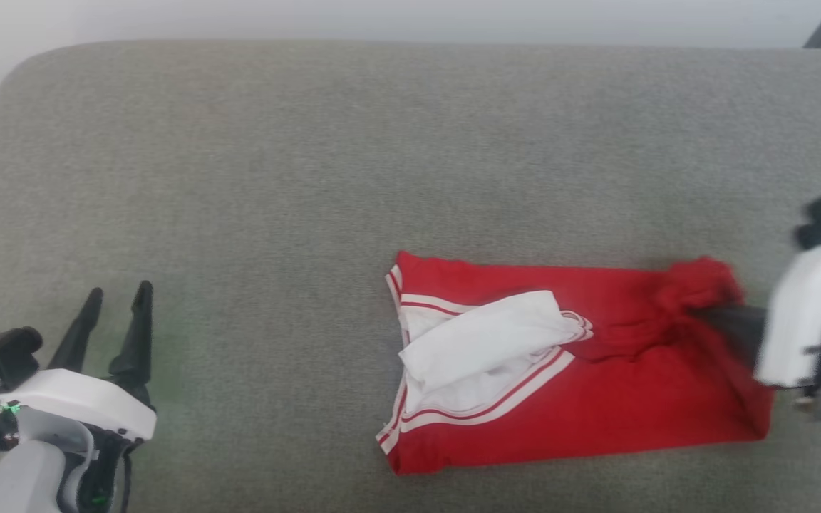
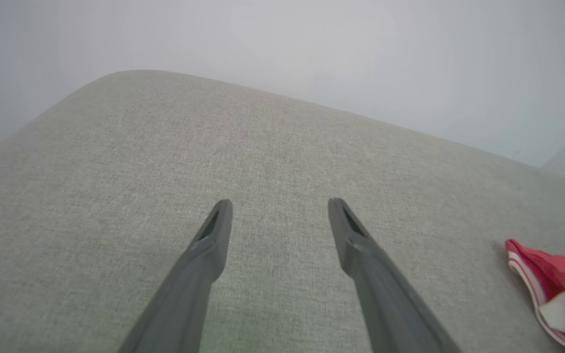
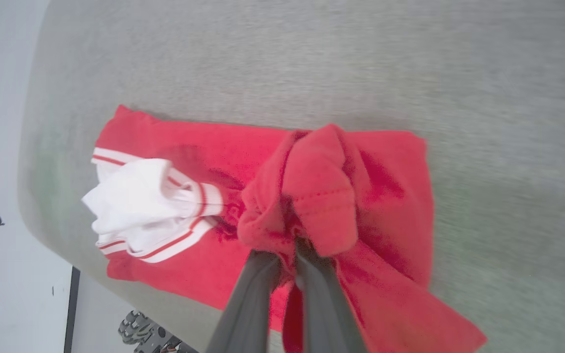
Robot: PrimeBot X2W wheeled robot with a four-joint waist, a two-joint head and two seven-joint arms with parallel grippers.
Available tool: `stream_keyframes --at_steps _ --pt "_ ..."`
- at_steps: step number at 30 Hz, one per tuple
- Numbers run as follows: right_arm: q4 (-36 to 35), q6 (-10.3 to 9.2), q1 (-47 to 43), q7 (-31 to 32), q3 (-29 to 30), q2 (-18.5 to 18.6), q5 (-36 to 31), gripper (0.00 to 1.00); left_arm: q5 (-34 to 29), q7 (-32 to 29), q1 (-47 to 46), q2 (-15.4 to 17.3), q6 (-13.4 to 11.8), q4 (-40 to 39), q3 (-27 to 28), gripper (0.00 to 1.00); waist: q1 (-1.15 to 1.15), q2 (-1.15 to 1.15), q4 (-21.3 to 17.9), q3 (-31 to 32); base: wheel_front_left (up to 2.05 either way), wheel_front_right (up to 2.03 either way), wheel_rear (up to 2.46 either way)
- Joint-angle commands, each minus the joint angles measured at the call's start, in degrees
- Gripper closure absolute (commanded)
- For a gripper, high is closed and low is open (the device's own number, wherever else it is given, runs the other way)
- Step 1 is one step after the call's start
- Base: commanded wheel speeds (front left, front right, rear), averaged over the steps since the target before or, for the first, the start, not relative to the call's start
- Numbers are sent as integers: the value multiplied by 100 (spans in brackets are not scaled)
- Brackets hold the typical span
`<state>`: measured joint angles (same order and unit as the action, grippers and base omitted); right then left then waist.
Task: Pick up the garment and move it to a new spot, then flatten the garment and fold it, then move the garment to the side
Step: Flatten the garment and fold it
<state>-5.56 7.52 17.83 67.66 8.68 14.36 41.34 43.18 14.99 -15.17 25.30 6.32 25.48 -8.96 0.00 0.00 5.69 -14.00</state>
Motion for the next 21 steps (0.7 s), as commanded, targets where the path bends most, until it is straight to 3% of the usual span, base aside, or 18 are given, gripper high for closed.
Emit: stream_keyframes --at_steps 1,8,20,21 --pt "-32 -7 -20 26 -85 -59 12 100 -23 22 -16 -4 2 19 -1 0 0 0 49 21 0 0 0" --pt "211 -6 194 -276 -1045 -414 59 100 -71 20 -197 -129 56 140 -227 0 0 0 401 97 0 0 0" --pt "1211 -5 705 -1021 -2237 -467 90 100 8 20 -427 -294 107 395 -478 0 0 0 872 187 0 0 0" --pt "1272 -5 753 -1102 -2302 -452 76 89 13 20 -429 -306 108 414 -483 0 0 0 881 194 0 0 0"
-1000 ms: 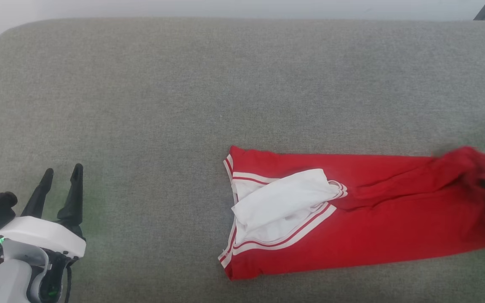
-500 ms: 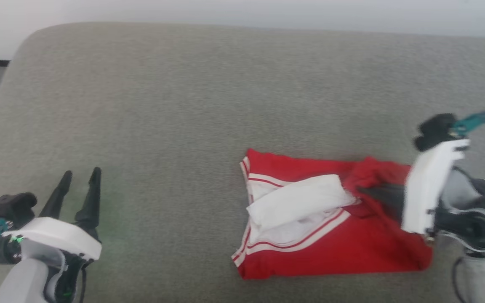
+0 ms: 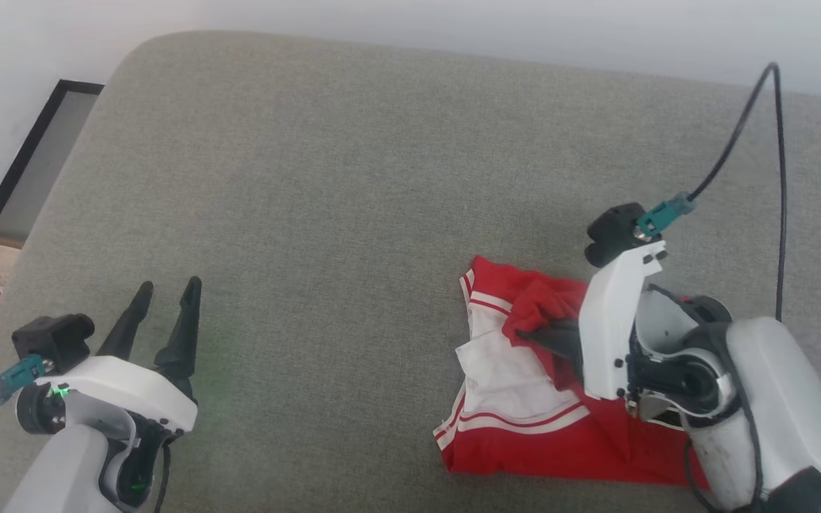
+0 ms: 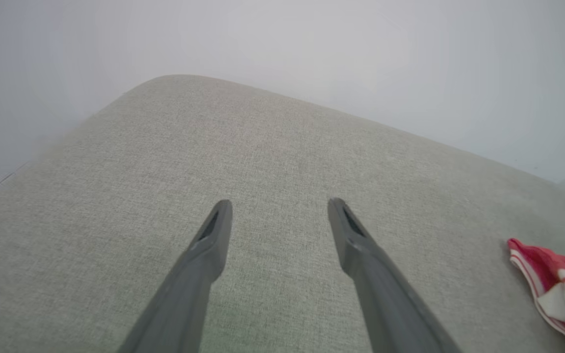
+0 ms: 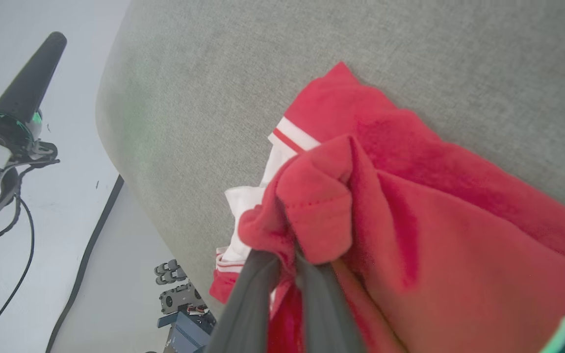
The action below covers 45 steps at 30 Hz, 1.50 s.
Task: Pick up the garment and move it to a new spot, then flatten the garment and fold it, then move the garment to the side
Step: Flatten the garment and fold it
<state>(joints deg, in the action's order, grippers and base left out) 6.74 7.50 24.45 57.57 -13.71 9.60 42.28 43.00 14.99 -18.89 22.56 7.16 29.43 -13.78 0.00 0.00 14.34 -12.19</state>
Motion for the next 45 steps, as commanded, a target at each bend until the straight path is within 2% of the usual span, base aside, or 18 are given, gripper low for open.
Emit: stream_keyframes --at_steps 1,2,10,21,28,35,45 --pt "106 -3 129 -168 -119 39 -23 51 33 20 -63 -34 27 37 -1 0 0 0 18 21 0 0 0" --pt "174 -3 167 -226 -176 40 8 0 39 20 -67 -31 29 42 9 0 0 0 12 32 0 0 0" --pt "25 -3 309 -496 -442 259 360 0 113 21 59 -8 33 11 244 0 0 0 -271 134 0 0 0" --pt "-430 -3 128 -1257 -151 808 386 0 96 21 215 116 33 -71 484 0 0 0 -748 228 0 0 0" --pt "-539 -3 -179 -2377 103 1260 281 0 15 22 380 197 34 -137 651 0 0 0 -1067 319 0 0 0" --pt "-210 -3 -558 -3834 80 1759 8 0 -152 22 585 307 35 -229 777 0 0 0 -1321 428 0 0 0" --pt "713 -3 -814 -5809 59 1980 -598 0 -403 22 906 302 35 -345 1008 0 0 0 -1530 639 0 0 0"
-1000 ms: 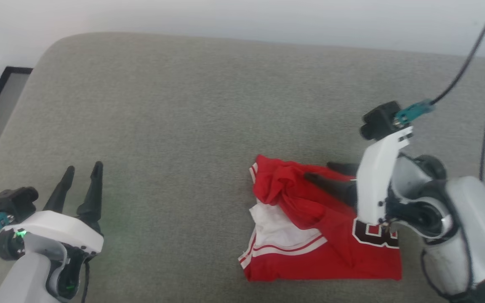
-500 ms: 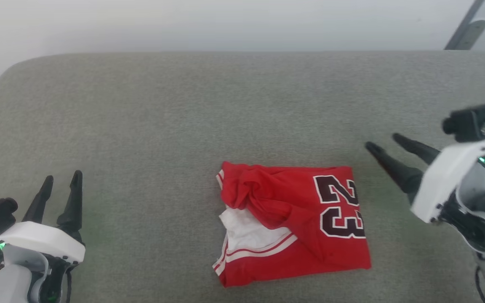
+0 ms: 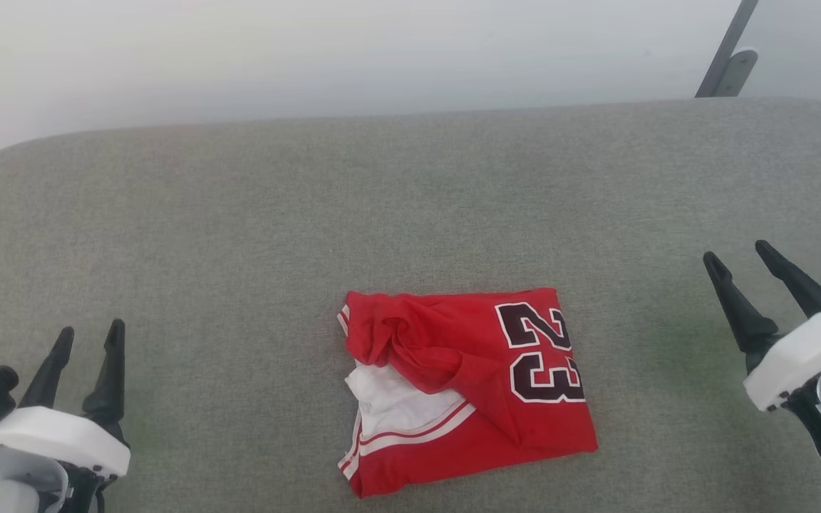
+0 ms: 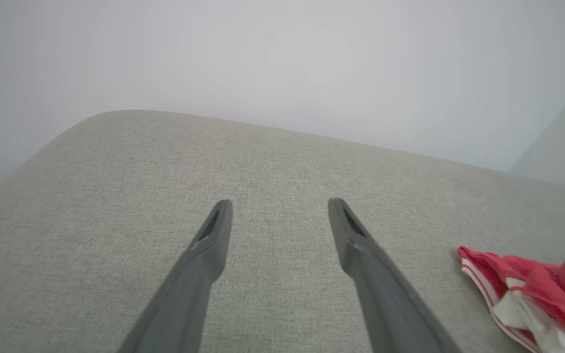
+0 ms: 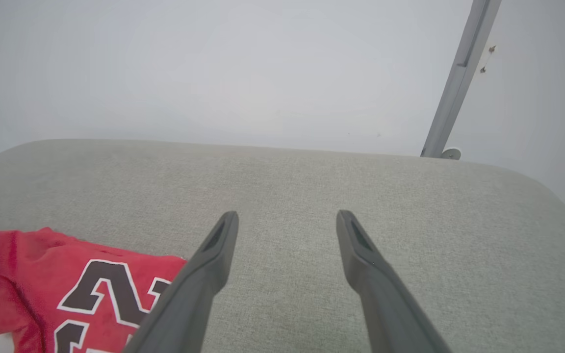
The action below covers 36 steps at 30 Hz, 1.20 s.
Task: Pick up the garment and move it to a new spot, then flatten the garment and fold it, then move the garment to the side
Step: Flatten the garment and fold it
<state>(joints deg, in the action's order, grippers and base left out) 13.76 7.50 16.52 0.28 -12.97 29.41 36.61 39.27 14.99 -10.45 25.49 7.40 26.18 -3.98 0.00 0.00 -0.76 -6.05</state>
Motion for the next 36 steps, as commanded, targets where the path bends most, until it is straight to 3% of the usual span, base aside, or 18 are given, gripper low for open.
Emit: stream_keyframes --at_steps 1,10,36 --pt "106 -3 -46 -219 -20 0 -60 0 -69 22 100 4 11 -20 41 0 0 0 -32 45 0 0 0" --pt "667 -3 -231 -963 -28 -10 -75 0 -302 22 342 -47 10 -45 247 0 0 0 -75 248 0 0 0" --pt "731 -3 -477 -1191 124 -178 -38 0 -409 22 459 -115 11 -254 454 0 0 0 -63 340 0 0 0"
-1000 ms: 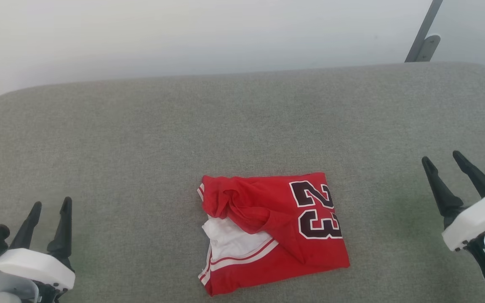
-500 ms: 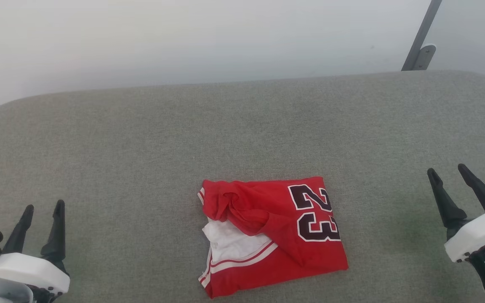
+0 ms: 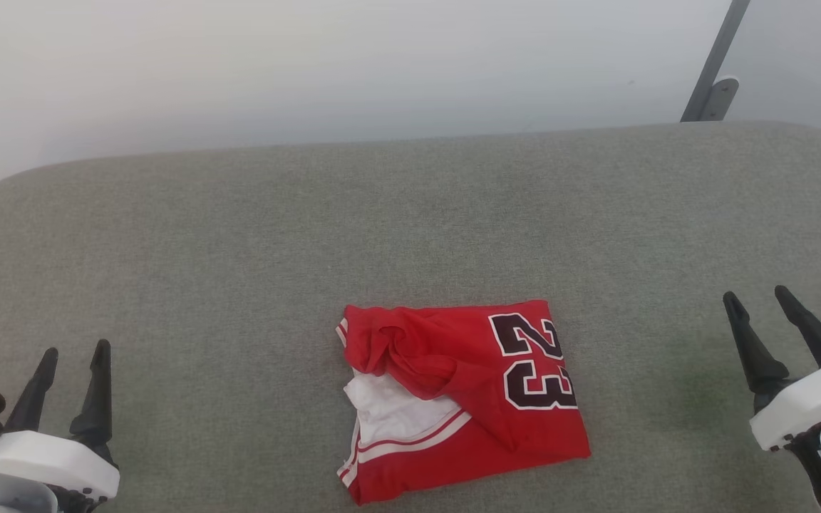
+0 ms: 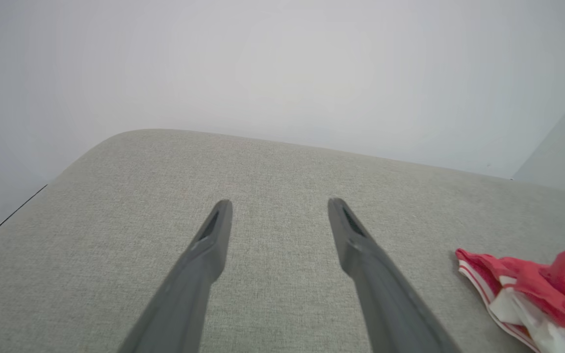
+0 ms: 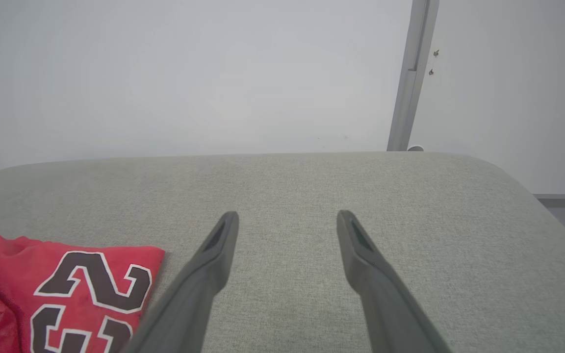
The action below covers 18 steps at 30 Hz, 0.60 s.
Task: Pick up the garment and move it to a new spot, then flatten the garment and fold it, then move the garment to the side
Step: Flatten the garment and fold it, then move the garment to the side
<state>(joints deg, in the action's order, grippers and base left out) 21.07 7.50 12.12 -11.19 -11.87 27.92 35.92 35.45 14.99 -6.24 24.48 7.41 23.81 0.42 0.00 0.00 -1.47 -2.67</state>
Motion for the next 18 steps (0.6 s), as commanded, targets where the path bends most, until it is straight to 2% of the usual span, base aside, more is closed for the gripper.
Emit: stream_keyframes --at_steps 1,10,18 --pt "7 -3 -46 -32 8 -33 21 0 -27 22 36 -17 10 -22 9 0 0 0 13 4 0 0 0" --pt "7 -3 -68 408 -110 -213 260 0 -4 22 -27 -31 10 -8 -65 0 0 0 160 9 0 0 0" --pt "-272 -3 131 1538 -764 -140 676 0 24 22 -100 -62 10 10 -196 0 0 0 418 -89 0 0 0"
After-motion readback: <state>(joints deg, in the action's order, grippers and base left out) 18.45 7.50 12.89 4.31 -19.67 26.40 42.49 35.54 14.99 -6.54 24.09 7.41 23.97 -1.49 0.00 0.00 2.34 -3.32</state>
